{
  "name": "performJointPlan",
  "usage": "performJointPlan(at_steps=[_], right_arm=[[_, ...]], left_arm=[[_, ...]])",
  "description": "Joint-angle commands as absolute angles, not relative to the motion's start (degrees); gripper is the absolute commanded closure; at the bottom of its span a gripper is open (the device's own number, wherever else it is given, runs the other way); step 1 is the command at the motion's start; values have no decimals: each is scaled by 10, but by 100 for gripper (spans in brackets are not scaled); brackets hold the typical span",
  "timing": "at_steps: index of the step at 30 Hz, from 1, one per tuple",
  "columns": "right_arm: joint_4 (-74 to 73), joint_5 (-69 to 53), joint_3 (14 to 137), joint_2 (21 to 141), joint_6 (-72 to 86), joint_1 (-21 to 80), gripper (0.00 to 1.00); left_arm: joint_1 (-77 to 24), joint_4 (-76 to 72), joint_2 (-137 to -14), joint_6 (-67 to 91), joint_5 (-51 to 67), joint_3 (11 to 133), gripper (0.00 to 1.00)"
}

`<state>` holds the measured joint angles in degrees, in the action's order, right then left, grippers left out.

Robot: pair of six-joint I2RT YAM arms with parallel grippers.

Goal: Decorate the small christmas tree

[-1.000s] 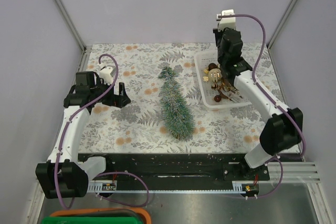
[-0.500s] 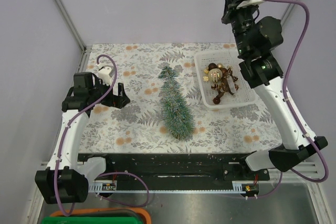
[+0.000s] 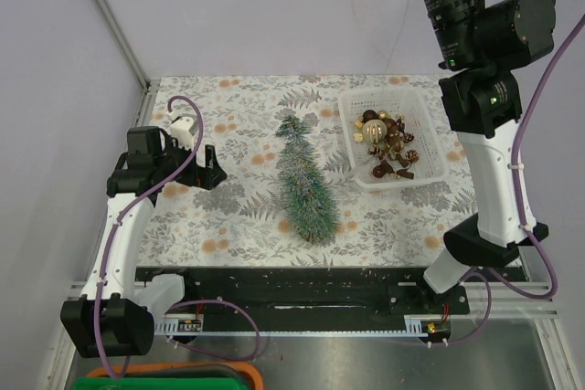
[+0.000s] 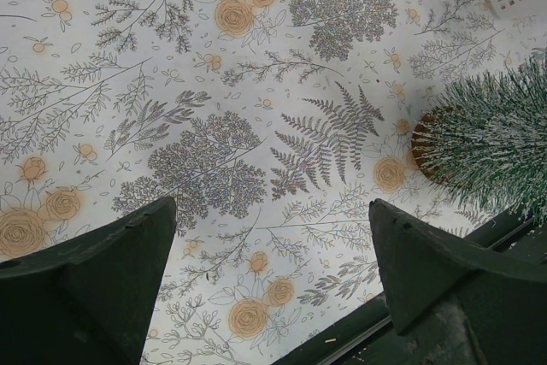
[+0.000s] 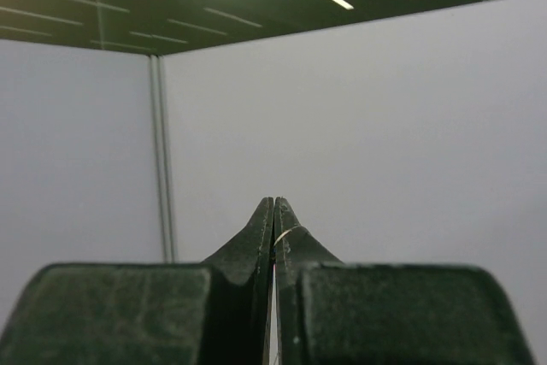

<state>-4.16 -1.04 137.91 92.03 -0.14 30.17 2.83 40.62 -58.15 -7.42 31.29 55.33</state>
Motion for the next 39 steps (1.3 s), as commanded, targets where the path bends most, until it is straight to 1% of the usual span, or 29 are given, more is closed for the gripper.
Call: performJointPlan(at_steps=[1,5,12,19,25,28,30,35,39], right_arm=[[-61,-53,1477,973,21,328,100],[-67,-66,1523,1008,49,340,100],[-118,-124,1521,1046,62,346,100],[-149,-98,1457,1064,3,346,100],[-135,-90,1449,1110,-20,346,100],[-119,-94,1464,1136,-4,346,100],[-117,-104,1485,1157,39,346,100],[-92,-149,1515,1187,111,346,100],[-52,-189,1519,1192,148,345,100]], left_arm=[[30,391,-565,-69,329,563,1],[30,392,-567,-66,332,568,1],[30,386,-576,-63,331,584,1],[30,346,-598,-55,339,602,1],[18,292,-625,-26,373,609,1],[4,219,-619,-3,359,581,1],[-18,179,-614,14,341,573,1],[-55,161,-647,24,324,605,1],[-64,142,-660,34,316,619,1]])
